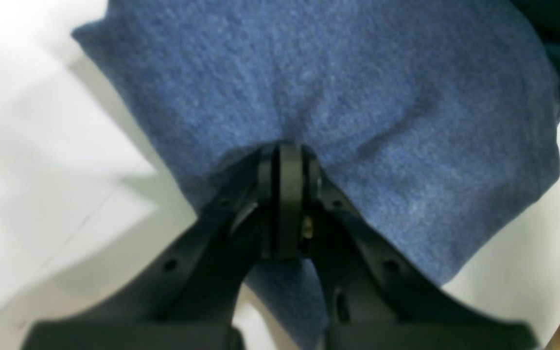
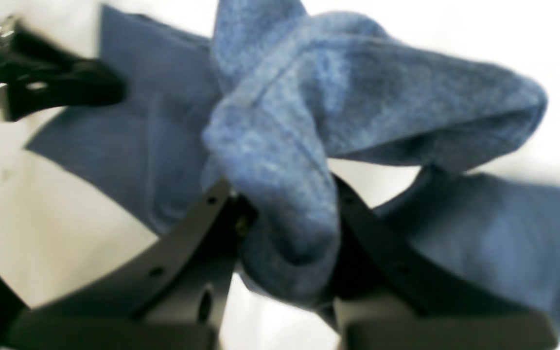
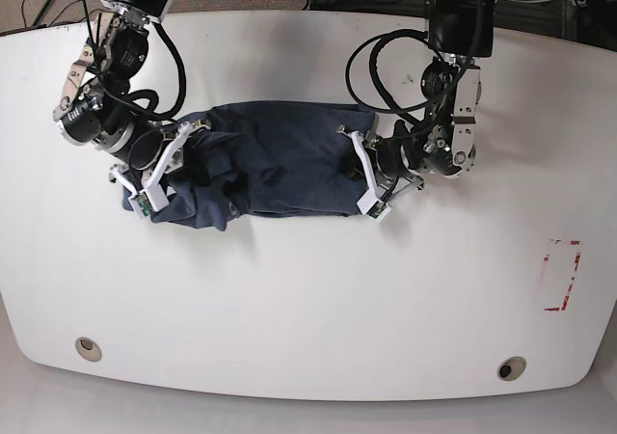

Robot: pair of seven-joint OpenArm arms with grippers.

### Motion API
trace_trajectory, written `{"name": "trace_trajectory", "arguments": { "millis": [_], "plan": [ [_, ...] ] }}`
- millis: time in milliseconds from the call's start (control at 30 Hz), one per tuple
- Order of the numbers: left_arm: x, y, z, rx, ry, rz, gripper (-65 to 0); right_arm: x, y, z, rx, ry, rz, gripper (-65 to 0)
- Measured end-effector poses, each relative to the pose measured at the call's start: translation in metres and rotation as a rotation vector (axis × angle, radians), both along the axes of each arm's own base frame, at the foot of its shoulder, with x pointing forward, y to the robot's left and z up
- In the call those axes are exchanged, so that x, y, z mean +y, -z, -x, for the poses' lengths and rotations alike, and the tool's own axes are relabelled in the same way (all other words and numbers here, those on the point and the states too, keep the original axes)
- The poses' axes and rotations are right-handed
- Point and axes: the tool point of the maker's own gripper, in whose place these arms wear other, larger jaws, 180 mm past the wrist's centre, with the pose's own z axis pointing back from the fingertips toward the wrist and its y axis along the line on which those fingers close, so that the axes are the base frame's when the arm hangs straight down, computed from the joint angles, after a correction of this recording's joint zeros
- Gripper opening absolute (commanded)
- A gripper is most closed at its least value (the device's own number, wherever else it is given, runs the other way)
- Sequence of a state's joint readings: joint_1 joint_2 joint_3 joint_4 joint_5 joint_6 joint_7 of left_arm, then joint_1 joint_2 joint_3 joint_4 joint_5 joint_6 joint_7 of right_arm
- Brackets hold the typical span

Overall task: Layout the t-shirt on the table in an organized manner, then fold the t-shirt properly
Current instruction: 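Push the folded shirt inward with both grippers into a compact bundle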

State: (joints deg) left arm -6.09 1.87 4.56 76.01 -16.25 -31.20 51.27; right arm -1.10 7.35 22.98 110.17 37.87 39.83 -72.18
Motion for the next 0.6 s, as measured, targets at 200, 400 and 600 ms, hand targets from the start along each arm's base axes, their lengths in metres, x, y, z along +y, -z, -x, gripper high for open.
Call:
{"name": "trace_trajectory", "arguments": {
  "millis": [200, 400, 600],
  "plan": [
    [-0.019, 0.0, 0.002, 0.018, 0.003, 0.042, -65.0, 0.016, -0.007, -0.006, -0.029, -0.042, -0.017, -61.5],
    [-0.025, 0.0, 0.001, 0.021, 0.01, 0.048, -65.0, 0.029, -0.007, -0.011, -0.03, -0.037, -0.033, -61.5],
    [-0.025, 0.0, 0.002, 0.024, 0.009, 0.053, -65.0, 0.033, -0.002, -0.018, -0.021, -0.018, -0.005, -61.5]
  ]
}}
